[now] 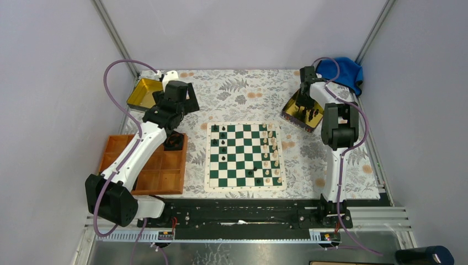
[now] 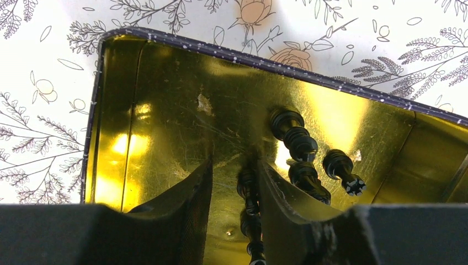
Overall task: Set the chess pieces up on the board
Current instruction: Pick up the chess piece from the storage box.
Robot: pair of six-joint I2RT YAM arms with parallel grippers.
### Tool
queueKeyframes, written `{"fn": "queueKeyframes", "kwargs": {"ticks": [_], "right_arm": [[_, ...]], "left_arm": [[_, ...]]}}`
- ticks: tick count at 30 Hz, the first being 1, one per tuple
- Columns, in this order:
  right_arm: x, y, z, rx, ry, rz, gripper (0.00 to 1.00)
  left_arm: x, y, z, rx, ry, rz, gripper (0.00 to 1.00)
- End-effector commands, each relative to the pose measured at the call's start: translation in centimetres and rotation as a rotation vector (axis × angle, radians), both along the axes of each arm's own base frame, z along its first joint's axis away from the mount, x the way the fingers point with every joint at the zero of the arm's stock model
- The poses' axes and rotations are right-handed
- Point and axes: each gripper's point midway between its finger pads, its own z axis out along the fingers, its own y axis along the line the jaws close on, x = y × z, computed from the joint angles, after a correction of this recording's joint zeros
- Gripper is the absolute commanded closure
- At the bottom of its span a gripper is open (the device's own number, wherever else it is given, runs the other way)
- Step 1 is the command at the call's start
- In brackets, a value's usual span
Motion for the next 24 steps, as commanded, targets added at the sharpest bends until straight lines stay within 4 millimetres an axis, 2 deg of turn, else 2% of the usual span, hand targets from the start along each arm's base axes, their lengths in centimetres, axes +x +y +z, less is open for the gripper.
{"fn": "queueKeyframes", "kwargs": {"ticks": [1, 8, 20, 24], "right_arm": [[0.4, -0.2, 3.1, 0.004, -0.062, -0.006, 0.59], [-0.3, -0.3, 3.1, 0.0, -0.056, -0.006, 0.64], [-0.6, -1.1, 4.4, -0.039, -0.069, -0.022, 0.91], [-0.5, -1.2, 4.7, -0.044, -0.073, -0.024, 0.96]], "left_arm": [[0.6, 0.0, 2.1, -0.026, -0.08, 0.004, 0.01], [0.4, 0.0, 2.1, -0.029, -0.082, 0.0, 0.01], [0.3, 0.0, 2.4, -0.031, -0.087, -0.004, 0.01], [0.3, 0.0, 2.5, -0.034, -0.09, -0.005, 0.01]]}}
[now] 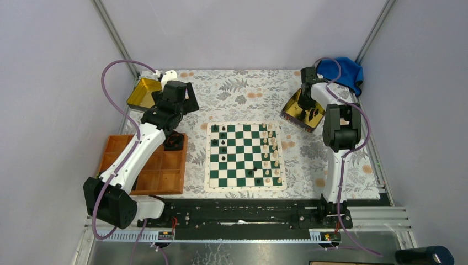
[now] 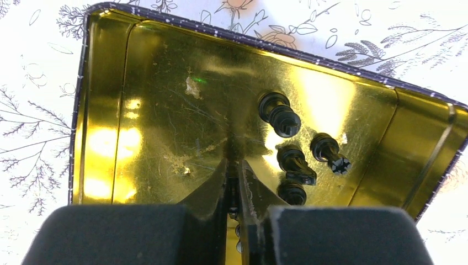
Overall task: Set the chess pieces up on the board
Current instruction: Pick up the chess piece from the storage box.
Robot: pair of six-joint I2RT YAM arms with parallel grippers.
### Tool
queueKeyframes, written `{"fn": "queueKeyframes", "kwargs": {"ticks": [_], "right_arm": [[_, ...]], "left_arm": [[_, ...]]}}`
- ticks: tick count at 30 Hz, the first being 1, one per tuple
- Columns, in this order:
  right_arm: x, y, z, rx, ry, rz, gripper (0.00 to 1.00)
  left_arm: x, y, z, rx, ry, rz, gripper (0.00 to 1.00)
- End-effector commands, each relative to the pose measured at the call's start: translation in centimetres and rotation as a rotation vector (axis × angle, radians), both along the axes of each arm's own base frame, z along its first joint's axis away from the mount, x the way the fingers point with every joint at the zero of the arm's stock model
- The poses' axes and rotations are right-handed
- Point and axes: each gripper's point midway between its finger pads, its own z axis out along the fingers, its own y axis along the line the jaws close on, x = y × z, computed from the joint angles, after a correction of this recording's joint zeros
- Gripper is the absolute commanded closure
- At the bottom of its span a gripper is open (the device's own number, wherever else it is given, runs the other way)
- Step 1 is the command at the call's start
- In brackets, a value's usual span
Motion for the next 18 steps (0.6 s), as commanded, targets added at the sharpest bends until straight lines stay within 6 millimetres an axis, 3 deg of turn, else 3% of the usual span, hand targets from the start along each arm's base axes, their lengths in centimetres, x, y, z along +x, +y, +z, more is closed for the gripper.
{"fn": "queueKeyframes", "kwargs": {"ticks": [1, 12, 18], "right_arm": [[0.6, -0.9, 4.2, -0.034, -0.078, -0.02, 0.96], [1.7, -0.3, 5.9, -0.028, -0.111, -0.001, 1.0], [2.1, 2.4, 8.4, -0.043, -0.15, 0.064, 1.0]], "left_arm": [[0.6, 0.0, 1.7, -0.022, -0.071, 0.0, 0.01], [0.5, 0.1, 1.9, -0.017, -0.075, 0.002, 0.01], [0.0, 0.1, 1.8, -0.026, -0.075, -0.004, 0.01]]}}
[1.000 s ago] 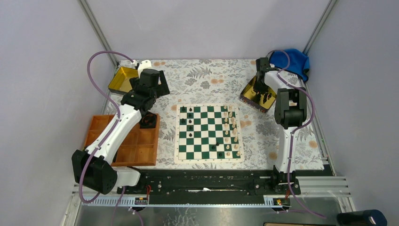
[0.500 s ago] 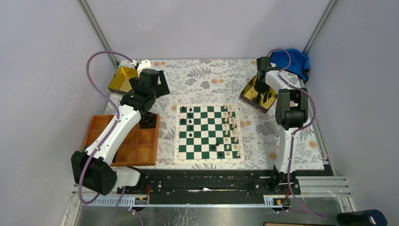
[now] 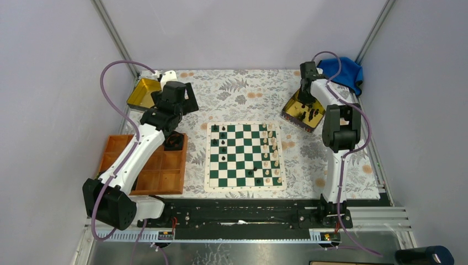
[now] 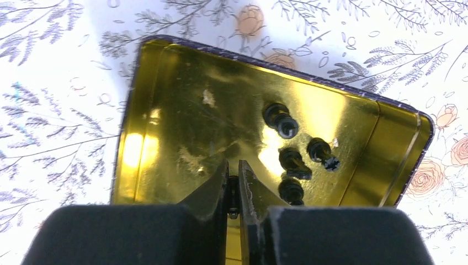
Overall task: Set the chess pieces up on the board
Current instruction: Pick up the chess piece from the storage box, then place the chess piece on the chessboard.
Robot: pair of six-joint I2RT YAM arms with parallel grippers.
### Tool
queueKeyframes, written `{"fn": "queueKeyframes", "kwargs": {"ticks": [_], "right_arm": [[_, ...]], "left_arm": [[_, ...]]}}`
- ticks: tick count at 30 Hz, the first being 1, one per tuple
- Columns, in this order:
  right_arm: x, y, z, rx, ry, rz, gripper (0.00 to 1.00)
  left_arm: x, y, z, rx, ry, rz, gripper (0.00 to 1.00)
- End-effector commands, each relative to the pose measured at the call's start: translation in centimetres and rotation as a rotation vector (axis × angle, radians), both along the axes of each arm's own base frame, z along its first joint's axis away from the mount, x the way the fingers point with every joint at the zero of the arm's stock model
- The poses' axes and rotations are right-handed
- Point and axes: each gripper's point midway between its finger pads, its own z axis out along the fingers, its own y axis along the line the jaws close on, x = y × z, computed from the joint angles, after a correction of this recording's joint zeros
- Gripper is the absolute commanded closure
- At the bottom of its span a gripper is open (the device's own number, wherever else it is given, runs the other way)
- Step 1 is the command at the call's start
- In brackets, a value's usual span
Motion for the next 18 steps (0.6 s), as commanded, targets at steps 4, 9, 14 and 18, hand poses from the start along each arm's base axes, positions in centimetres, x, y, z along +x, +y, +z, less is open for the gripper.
{"fn": "queueKeyframes", "kwargs": {"ticks": [4, 9, 14, 18], "right_arm": [[0.8, 6.0, 7.9, -0.02, -0.139, 0.135, 1.0], [-0.4, 13.0, 9.2, -0.019, -0.15, 0.273, 1.0], [-3.0, 20.7, 9.7, 0.001, -0.146, 0.423, 1.0], [-5.7, 26.5, 9.5, 0.011, -0.137, 0.534, 1.0]], "left_arm": [[-0.7, 0.3, 1.8, -0.036, -0.08, 0.001, 0.01], [-2.0, 0.7, 2.0, -0.047, -0.086, 0.005, 0.01], [-3.2, 1.0, 2.4, -0.065, -0.103, 0.007, 0.01], [-4.2, 1.2, 2.9, -0.077, -0.12, 0.008, 0.01]]}}
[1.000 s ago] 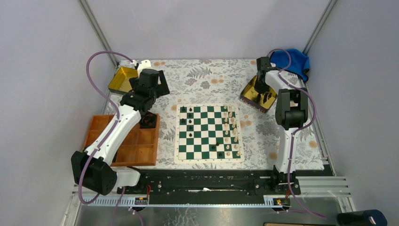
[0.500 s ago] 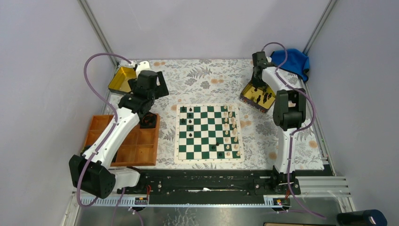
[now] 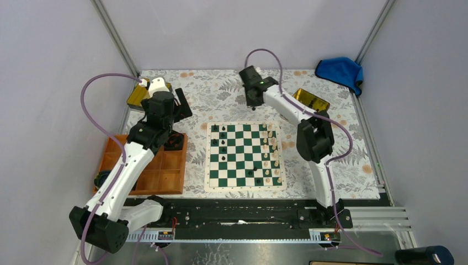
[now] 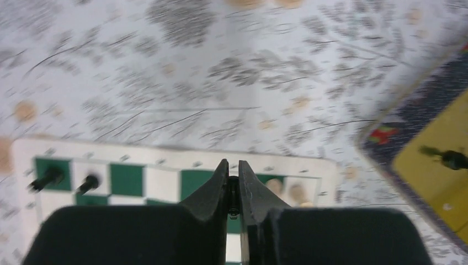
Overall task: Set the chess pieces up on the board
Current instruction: Place the chess piece on the chessboard.
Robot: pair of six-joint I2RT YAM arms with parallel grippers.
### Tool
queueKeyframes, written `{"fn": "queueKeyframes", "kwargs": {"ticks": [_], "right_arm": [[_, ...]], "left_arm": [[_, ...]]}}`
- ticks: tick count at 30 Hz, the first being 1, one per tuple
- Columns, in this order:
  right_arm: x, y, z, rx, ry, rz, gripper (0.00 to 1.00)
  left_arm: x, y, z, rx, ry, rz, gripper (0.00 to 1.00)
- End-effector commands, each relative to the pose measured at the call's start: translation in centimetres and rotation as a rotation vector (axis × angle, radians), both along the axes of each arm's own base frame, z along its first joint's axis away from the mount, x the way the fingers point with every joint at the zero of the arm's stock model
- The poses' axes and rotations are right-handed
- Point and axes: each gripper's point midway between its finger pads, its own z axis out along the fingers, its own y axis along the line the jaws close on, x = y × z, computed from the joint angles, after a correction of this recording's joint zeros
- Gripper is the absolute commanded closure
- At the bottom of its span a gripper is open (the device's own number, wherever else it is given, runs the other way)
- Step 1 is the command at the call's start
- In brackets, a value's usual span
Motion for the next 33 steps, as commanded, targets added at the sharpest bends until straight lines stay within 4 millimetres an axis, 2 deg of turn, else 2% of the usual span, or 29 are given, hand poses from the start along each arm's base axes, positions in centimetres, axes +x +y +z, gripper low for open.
{"fn": "queueKeyframes", "kwargs": {"ticks": [1, 7, 12, 14, 21, 33], "right_arm": [[-3.1, 6.1, 3.8, 0.027, -0.048, 0.122, 1.0], [-6.7, 12.9, 2.8, 0.041, -0.018, 0.256, 1.0], [-9.6, 17.3, 1.9, 0.048, 0.005, 0.351, 1.0], [-10.4, 18.3, 1.3, 0.046, 0.018, 0.373, 1.0], [-11.7, 20.1, -0.3, 0.047, 0.048, 0.423, 1.0], [-11.5, 21.4, -2.5, 0.043, 0.064, 0.453, 1.0]], "left_arm": [[-1.0, 0.5, 0.7, -0.028, -0.036, 0.014, 0.01], [-2.3, 1.0, 1.5, -0.031, -0.054, 0.019, 0.01], [-3.4, 1.4, 2.2, -0.038, -0.075, 0.018, 0.01], [-3.7, 1.5, 2.5, -0.039, -0.081, 0.018, 0.01], [-4.4, 2.1, 3.0, -0.03, -0.098, 0.034, 0.01], [-4.4, 2.3, 2.8, -0.013, -0.101, 0.036, 0.01]]}}
